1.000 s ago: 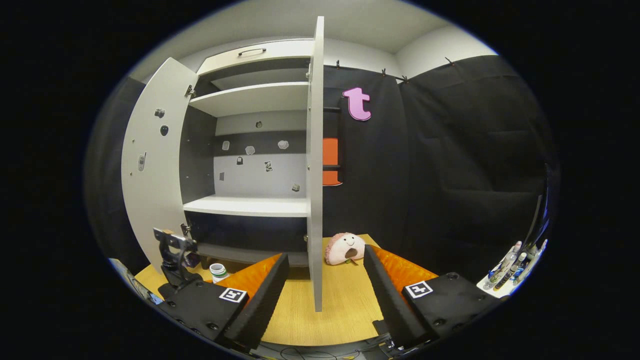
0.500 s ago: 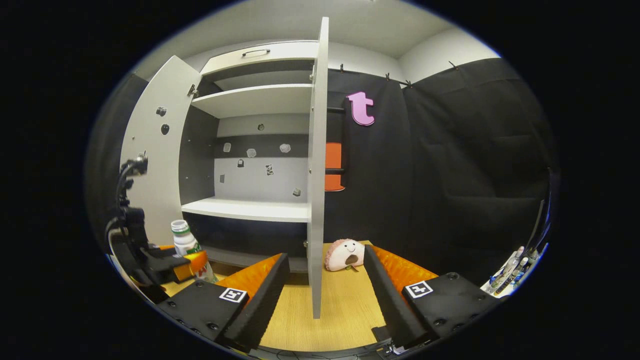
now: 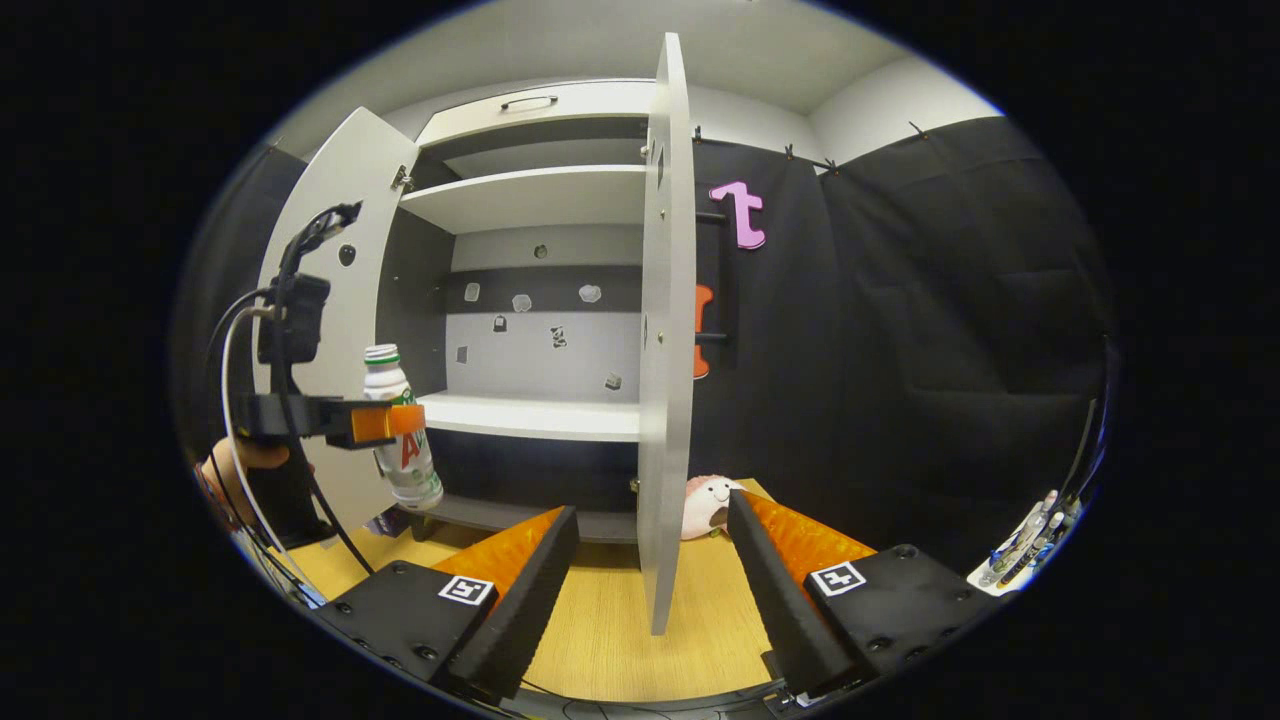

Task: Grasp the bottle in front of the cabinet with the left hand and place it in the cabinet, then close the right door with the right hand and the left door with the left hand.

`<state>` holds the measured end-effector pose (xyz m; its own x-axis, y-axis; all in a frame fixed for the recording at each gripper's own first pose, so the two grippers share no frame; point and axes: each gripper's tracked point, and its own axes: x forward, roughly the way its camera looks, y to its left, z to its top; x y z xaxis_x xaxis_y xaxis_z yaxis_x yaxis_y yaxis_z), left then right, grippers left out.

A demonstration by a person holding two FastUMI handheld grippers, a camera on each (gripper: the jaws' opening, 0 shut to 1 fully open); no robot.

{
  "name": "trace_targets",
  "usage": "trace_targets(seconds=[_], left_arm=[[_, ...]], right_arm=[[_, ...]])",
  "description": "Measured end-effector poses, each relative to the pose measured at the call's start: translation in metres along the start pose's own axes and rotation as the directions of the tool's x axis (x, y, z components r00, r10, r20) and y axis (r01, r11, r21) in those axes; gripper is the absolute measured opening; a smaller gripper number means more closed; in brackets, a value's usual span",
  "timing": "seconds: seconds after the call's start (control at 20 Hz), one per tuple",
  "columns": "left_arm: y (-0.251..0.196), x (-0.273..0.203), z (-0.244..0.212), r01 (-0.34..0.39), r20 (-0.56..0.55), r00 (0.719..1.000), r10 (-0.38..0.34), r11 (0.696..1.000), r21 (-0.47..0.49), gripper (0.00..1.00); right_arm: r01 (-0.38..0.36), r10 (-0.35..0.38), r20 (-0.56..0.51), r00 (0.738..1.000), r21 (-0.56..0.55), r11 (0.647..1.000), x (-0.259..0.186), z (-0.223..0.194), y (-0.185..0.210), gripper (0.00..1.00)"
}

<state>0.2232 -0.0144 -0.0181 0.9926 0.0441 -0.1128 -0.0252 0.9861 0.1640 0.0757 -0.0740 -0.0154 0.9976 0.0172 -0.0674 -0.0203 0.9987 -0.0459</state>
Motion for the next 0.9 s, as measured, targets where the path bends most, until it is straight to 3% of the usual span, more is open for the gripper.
trace_targets(seconds=[0.55, 0.9], left_arm=[[-0.002, 0.068, 0.095, 0.024, 0.075, 0.997, -0.024, 1.000, -0.002, 0.76], [0.004, 0.123, 0.124, 0.015, 0.073, 0.997, -0.019, 0.999, 0.049, 0.76]], right_arm=[[0.044, -0.044, -0.019, 0.999, 0.004, 0.999, 0.002, -0.003, -0.015, 0.99], [0.080, -0.080, -0.032, 0.996, 0.007, 0.997, 0.009, -0.004, -0.031, 0.99]])
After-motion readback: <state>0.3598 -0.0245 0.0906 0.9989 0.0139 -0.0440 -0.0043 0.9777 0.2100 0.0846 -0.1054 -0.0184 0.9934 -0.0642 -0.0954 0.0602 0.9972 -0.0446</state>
